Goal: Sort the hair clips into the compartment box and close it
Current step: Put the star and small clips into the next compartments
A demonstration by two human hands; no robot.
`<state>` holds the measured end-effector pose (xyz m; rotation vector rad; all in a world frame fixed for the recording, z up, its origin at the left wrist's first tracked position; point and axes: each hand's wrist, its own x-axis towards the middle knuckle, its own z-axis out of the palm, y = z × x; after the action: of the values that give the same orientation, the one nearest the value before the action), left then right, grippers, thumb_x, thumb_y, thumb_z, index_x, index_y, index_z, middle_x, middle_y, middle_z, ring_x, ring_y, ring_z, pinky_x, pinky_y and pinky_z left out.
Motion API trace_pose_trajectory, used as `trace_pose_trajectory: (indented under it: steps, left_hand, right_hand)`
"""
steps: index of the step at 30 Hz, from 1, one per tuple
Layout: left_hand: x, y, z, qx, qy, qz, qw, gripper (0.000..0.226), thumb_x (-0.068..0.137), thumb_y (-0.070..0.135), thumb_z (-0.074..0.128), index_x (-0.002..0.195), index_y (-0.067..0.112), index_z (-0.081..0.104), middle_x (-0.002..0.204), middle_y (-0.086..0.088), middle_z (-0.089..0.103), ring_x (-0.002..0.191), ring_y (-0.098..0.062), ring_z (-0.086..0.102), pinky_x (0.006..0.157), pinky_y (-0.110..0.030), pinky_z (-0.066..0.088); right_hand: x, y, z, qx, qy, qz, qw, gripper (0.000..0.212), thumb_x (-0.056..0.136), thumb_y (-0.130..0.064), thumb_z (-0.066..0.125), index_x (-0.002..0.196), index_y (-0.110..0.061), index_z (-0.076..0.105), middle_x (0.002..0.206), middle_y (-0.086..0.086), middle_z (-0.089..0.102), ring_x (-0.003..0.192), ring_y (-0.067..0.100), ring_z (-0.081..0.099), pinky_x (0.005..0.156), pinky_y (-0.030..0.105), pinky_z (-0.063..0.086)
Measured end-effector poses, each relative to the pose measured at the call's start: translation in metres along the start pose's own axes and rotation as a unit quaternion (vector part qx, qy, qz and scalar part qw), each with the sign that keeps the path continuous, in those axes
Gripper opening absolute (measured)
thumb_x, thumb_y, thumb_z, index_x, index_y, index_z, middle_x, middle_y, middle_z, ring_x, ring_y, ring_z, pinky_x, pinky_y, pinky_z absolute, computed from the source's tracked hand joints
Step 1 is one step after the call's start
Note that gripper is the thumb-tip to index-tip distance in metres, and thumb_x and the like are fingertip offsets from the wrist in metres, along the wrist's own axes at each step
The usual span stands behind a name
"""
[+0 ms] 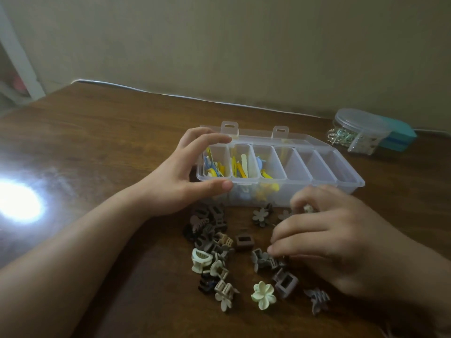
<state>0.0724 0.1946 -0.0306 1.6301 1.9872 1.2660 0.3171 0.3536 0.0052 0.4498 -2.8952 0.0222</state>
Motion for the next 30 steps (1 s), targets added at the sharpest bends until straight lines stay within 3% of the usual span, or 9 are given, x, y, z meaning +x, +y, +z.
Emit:
trace_pose_trajectory:
  steps: [5, 9, 11, 14, 18, 22, 27, 30]
  left_hand:
    - [0.000, 0.001, 0.000, -0.001, -0.002, -0.004, 1.000, 0.074, 0.072, 0.066, 0.063, 0.140, 0.044, 0.043, 0.145, 0.022, 0.028, 0.137, 0.002, 0.034, 0.108, -0.025, 0.039]
    - [0.000, 0.000, 0.000, -0.004, -0.004, -0.004, 1.000, 0.074, 0.072, 0.066, 0.064, 0.140, 0.044, 0.042, 0.145, 0.024, 0.027, 0.138, 0.006, 0.031, 0.107, -0.020, 0.037]
    - [0.000, 0.000, 0.000, -0.006, -0.006, -0.006, 1.000, 0.074, 0.073, 0.065, 0.064, 0.140, 0.044, 0.042, 0.146, 0.023, 0.027, 0.138, 0.002, 0.032, 0.108, -0.023, 0.039]
    - [0.001, 0.001, 0.000, -0.006, -0.007, -0.003, 1.000, 0.075, 0.072, 0.065, 0.064, 0.140, 0.043, 0.042, 0.147, 0.022, 0.027, 0.139, -0.002, 0.033, 0.109, -0.027, 0.039]
    - [0.001, 0.001, 0.000, -0.007, -0.009, -0.006, 1.000, 0.075, 0.072, 0.066, 0.064, 0.140, 0.043, 0.042, 0.147, 0.022, 0.026, 0.140, -0.003, 0.032, 0.109, -0.027, 0.039]
    - [0.001, 0.000, 0.000, -0.008, -0.011, -0.010, 1.000, 0.076, 0.071, 0.067, 0.064, 0.140, 0.045, 0.042, 0.147, 0.024, 0.025, 0.138, 0.000, 0.031, 0.105, -0.021, 0.038]
    - [0.001, 0.000, 0.001, -0.009, -0.008, -0.009, 1.000, 0.076, 0.070, 0.067, 0.063, 0.139, 0.045, 0.042, 0.144, 0.027, 0.026, 0.136, 0.002, 0.032, 0.105, -0.021, 0.039]
    - [0.001, 0.001, 0.001, -0.006, -0.007, -0.006, 1.000, 0.076, 0.071, 0.067, 0.063, 0.140, 0.043, 0.043, 0.144, 0.026, 0.027, 0.137, 0.001, 0.032, 0.107, -0.024, 0.039]
  right_hand:
    - [0.003, 0.001, 0.006, -0.011, -0.033, -0.007, 0.999, 0.025, 0.082, -0.028, 0.072, 0.105, -0.037, 0.070, 0.108, -0.025, 0.064, 0.104, 0.015, 0.051, 0.079, 0.037, 0.046]
    - [0.003, 0.001, 0.004, 0.002, 0.008, 0.008, 1.000, 0.022, 0.087, -0.026, 0.057, 0.103, -0.033, 0.071, 0.101, -0.020, 0.065, 0.105, 0.014, 0.050, 0.083, 0.034, 0.043]
    - [0.004, 0.002, 0.001, 0.033, 0.042, 0.037, 0.998, 0.024, 0.086, -0.021, 0.056, 0.103, -0.028, 0.072, 0.098, -0.016, 0.066, 0.103, 0.014, 0.051, 0.082, 0.032, 0.043]
    - [0.007, 0.001, -0.004, 0.047, 0.031, 0.056, 0.997, 0.021, 0.087, -0.025, 0.060, 0.103, -0.030, 0.072, 0.097, -0.019, 0.065, 0.106, 0.011, 0.050, 0.084, 0.031, 0.043]
    - [0.001, 0.000, -0.007, 0.087, -0.008, 0.046, 0.995, 0.041, 0.077, -0.018, 0.075, 0.112, -0.037, 0.066, 0.104, -0.023, 0.061, 0.116, 0.014, 0.051, 0.084, 0.034, 0.047]
    - [-0.002, 0.003, -0.005, 0.051, -0.060, 0.023, 0.997, 0.056, 0.074, -0.025, 0.077, 0.122, -0.044, 0.055, 0.116, -0.032, 0.055, 0.122, 0.008, 0.045, 0.090, 0.029, 0.042]
    - [-0.003, 0.010, 0.003, 0.037, -0.060, 0.023, 0.997, 0.048, 0.079, -0.023, 0.073, 0.119, -0.044, 0.057, 0.111, -0.029, 0.057, 0.116, 0.008, 0.047, 0.086, 0.032, 0.046]
    - [-0.003, 0.009, 0.004, 0.018, -0.046, 0.022, 0.999, 0.036, 0.081, -0.025, 0.067, 0.112, -0.043, 0.061, 0.104, -0.026, 0.055, 0.110, 0.007, 0.045, 0.084, 0.026, 0.042]
